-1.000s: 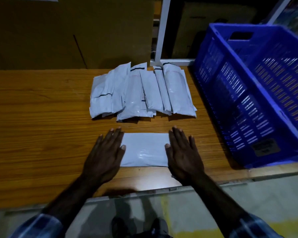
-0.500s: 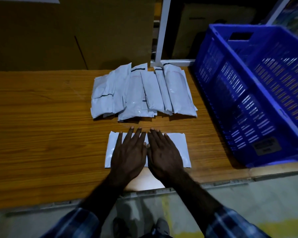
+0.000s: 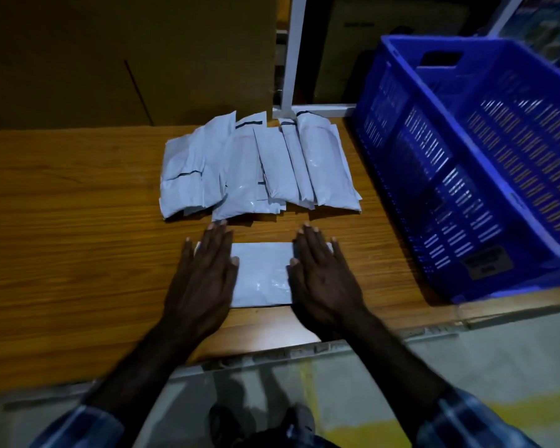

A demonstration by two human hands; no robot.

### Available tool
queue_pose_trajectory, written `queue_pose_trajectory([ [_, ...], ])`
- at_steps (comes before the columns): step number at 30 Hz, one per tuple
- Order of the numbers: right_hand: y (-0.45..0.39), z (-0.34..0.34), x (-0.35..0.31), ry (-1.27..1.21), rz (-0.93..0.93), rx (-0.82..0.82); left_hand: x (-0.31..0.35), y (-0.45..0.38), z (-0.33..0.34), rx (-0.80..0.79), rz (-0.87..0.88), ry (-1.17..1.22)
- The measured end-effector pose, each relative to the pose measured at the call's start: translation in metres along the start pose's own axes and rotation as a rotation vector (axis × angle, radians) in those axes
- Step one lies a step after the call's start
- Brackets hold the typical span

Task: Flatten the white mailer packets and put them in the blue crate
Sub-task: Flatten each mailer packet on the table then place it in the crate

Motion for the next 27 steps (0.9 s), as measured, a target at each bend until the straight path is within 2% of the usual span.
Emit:
queue_pose_trajectory([
  [3, -0.002, 0.015, -0.026, -0.004, -0.058, 0.036, 0.033, -0.007, 0.019, -0.064, 0.080, -0.042],
  [5, -0.001, 0.022, -0.027, 0.019, -0.057, 0.043, 0.034, -0.007, 0.031, -0.108, 0.074, -0.092],
  [9, 0.001, 0.017, -0.020, 0.045, -0.117, 0.034, 0.027, -0.004, 0.031, -0.097, 0.107, -0.111],
  [11, 0.007, 0.016, -0.001, 0.070, -0.069, -0.023, 0.013, 0.000, 0.028, -0.115, 0.086, -0.106],
  [14, 0.019, 0.014, 0.056, 0.063, 0.102, -0.115, -0.023, 0.011, 0.022, -0.128, -0.027, -0.052],
  [16, 0.031, 0.004, 0.076, 0.092, 0.134, -0.132, -0.041, 0.021, 0.014, -0.124, -0.071, -0.020],
  [19, 0.043, -0.010, 0.054, -0.005, 0.002, -0.140, -0.036, 0.034, 0.002, -0.111, -0.019, 0.072],
  [23, 0.045, -0.003, 0.008, -0.009, -0.284, -0.110, -0.005, 0.045, 0.006, -0.093, 0.241, 0.018],
  [27, 0.033, 0.000, 0.005, 0.083, -0.306, -0.082, -0.002, 0.043, 0.001, -0.048, 0.262, -0.018],
])
Point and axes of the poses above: each hand's wrist, its own y-axis away from the middle knuckle, its own z-axis out of the palm, x = y × z, the point moved 8 cm from there along -y, towards the middle knuckle, and after that the axes turned 2 degrees about x, right-handed, at the moved point
